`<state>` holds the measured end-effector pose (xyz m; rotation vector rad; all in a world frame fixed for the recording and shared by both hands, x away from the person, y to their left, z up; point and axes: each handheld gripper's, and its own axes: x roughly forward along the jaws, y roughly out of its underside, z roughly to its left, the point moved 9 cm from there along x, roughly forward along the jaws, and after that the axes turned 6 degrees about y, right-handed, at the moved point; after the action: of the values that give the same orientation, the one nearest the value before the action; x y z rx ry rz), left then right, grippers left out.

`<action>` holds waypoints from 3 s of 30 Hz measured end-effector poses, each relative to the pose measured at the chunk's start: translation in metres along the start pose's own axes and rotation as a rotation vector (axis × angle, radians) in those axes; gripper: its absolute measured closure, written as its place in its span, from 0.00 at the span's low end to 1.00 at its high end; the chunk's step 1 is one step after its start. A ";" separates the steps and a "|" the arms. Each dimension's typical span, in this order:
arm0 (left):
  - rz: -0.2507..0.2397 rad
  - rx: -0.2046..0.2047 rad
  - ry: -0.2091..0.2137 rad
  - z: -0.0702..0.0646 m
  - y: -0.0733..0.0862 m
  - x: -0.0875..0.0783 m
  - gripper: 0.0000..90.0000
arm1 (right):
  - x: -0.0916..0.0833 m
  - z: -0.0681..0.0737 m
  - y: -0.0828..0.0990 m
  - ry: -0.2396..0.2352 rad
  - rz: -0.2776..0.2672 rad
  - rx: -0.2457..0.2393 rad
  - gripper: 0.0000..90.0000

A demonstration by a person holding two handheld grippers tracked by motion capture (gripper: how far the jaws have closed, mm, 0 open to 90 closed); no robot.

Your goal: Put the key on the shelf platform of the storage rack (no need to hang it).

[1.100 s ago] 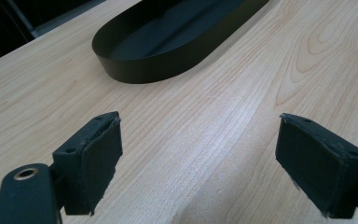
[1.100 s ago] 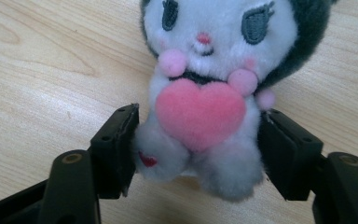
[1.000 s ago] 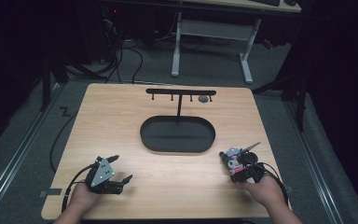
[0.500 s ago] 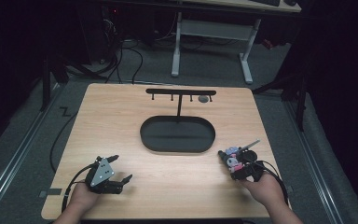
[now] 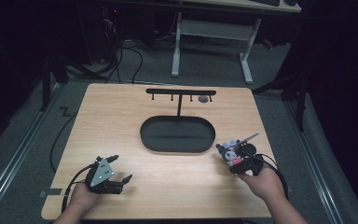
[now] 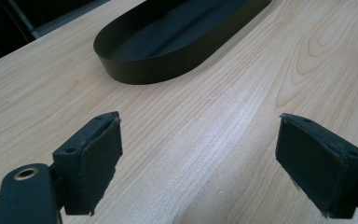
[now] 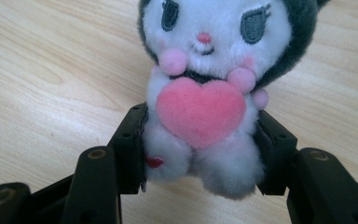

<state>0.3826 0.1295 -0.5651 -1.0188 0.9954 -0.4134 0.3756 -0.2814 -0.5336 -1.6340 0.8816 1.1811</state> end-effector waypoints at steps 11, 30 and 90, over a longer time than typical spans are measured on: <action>-0.001 0.001 0.003 0.000 0.000 0.000 0.17 | -0.009 0.005 -0.017 -0.006 -0.015 -0.003 0.52; 0.000 0.004 0.007 -0.001 0.000 0.000 0.17 | -0.014 0.025 -0.051 -0.047 -0.047 -0.023 0.52; 0.002 0.007 0.026 -0.002 0.000 0.001 0.17 | 0.040 0.076 -0.157 -0.104 -0.095 -0.044 0.52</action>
<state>0.3818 0.1280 -0.5657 -1.0086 1.0172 -0.4290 0.5058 -0.1586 -0.5411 -1.6165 0.7091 1.2148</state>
